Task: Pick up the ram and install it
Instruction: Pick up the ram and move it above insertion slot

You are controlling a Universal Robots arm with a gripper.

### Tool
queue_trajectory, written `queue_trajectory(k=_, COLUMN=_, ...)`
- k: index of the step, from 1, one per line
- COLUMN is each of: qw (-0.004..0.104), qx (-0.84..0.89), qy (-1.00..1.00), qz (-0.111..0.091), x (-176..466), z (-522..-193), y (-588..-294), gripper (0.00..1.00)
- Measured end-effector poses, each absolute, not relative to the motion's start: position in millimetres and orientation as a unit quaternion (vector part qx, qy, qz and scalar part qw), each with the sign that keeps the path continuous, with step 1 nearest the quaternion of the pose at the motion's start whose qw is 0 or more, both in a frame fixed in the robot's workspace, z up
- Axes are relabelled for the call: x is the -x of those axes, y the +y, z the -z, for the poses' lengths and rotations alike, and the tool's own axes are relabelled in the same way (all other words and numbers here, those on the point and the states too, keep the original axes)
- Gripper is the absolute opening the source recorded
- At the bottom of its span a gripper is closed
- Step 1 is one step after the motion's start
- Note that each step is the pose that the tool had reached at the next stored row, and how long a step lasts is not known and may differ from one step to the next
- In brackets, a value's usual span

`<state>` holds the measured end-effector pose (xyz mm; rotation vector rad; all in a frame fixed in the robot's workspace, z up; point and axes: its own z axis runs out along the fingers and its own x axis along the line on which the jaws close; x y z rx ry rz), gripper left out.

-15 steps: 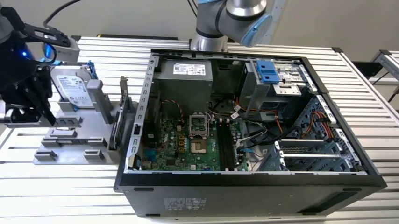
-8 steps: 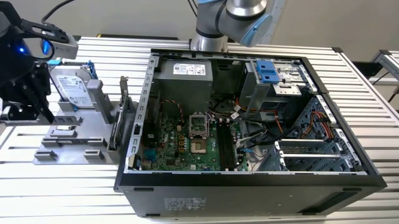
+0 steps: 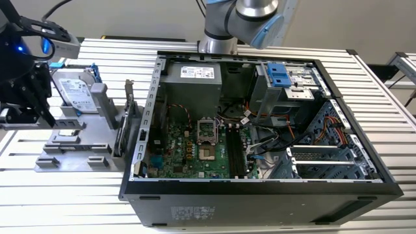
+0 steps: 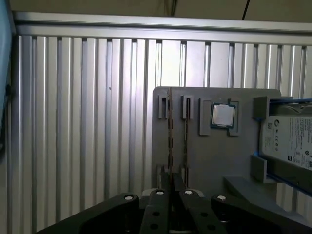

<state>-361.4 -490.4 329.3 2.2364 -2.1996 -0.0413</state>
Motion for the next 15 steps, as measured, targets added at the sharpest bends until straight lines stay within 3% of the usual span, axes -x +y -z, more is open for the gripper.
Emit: queue_trajectory(k=15, qw=0.002, qx=-0.713, qy=-0.701, qz=0.013, x=361.4, z=-340.4, y=-490.4, gripper=0.00)
